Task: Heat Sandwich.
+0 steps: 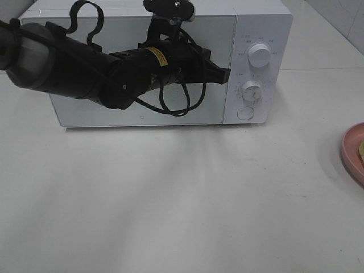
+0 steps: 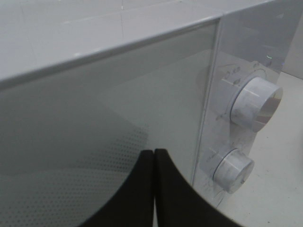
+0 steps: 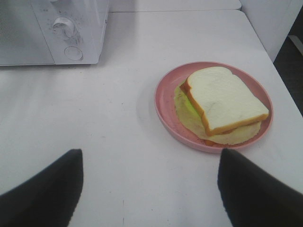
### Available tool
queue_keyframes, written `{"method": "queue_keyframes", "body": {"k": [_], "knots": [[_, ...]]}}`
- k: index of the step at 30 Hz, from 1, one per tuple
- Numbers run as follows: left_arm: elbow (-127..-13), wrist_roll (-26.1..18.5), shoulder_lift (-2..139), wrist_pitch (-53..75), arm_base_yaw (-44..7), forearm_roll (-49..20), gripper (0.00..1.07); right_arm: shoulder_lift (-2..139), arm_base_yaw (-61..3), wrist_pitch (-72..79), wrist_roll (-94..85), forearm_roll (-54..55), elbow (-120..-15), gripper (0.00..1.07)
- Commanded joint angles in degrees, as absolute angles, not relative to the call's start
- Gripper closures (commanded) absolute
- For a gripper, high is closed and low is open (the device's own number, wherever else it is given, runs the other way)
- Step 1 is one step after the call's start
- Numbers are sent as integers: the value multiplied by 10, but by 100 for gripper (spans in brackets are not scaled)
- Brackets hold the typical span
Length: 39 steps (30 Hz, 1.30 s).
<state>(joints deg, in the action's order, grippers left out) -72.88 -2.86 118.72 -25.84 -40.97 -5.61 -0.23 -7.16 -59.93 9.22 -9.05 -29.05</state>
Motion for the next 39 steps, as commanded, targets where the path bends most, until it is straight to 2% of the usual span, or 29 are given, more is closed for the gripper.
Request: {"method": "queue_keyframes", "body": {"k": [1,12,28,31,33,34,35,36,38,39], "knots": [[-743,-26,1191,-292,-392,-99,107,-18,-68,-599,89,-93,-290,31],[-708,-26,1178,-285,-397,-99,107,-18,-68,-599,89,-93,-290,31],[-562,-37,1071,-289,-432,-105,107,-18,-68,-599,89,-93,-290,31],[-543,-36,1053,-281,-434,-107,100,-18,-68,-599,89,-93,-290,31],[-530,-36,1040,-273,-434,-107,84,-18,-68,-599,89,-93,-290,31],[-520,-36,1026,-252,-434,-107,58,-18,-68,-599,89,-93,-290,31],[-515,-32,1018,-239,-434,-109,41,-18,-68,-599,89,-93,-290,31],[-515,-32,1018,-239,-434,-109,41,-18,-68,-599,89,-93,-290,31],[-513,-32,1003,-197,-434,-109,14,-18,-68,-599,89,-93,-290,31],[-513,-36,986,-147,-434,-109,6,-18,-68,-599,89,-93,-290,31]]}}
